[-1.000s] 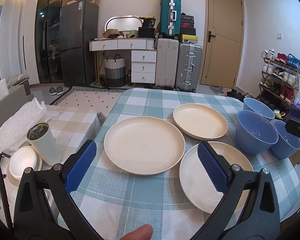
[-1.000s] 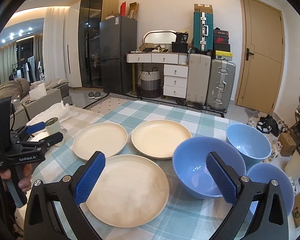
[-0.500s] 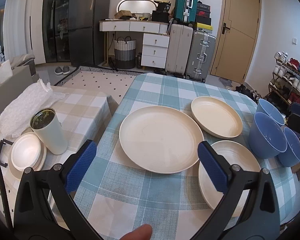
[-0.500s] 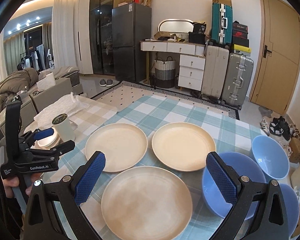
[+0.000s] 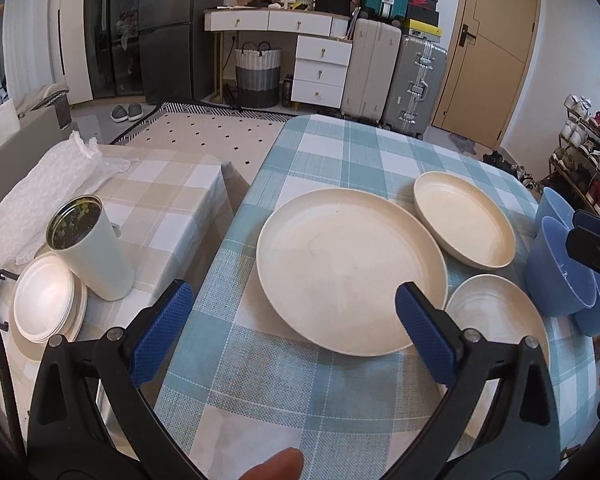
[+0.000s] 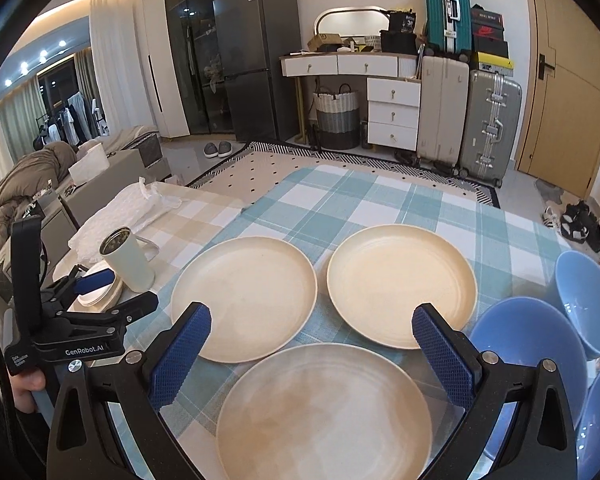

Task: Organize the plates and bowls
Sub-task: 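Move both grippers forward to the rim of the large cream plate, then close the left gripper on the plate rim while the right gripper closes beside it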

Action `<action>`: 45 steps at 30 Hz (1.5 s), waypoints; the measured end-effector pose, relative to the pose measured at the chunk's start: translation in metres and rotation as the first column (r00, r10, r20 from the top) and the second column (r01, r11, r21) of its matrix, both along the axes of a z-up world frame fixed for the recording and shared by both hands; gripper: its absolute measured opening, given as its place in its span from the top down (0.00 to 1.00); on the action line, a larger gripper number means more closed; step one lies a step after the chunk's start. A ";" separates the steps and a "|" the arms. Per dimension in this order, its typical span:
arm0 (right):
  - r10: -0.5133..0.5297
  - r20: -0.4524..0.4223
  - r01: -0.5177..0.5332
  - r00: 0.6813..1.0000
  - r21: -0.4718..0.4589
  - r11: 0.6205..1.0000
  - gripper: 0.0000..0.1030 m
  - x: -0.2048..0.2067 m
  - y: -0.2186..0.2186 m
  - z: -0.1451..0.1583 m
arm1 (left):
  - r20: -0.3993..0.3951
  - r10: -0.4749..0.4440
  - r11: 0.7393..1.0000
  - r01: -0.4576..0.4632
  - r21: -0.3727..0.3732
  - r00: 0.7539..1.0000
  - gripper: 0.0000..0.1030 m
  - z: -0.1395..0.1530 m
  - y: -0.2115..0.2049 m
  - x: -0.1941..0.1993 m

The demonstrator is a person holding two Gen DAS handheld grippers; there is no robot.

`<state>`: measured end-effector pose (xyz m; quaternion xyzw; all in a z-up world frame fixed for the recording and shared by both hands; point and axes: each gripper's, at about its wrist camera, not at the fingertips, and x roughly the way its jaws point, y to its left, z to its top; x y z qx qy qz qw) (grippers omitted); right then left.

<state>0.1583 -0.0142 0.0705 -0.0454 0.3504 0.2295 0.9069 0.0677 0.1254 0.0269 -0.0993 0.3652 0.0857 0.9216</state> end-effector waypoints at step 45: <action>0.075 -0.298 -0.078 0.952 0.003 0.997 0.47 0.102 0.062 -0.131 | -0.226 -0.014 0.998 -0.002 -0.068 0.974 0.34 -0.091 0.035 0.081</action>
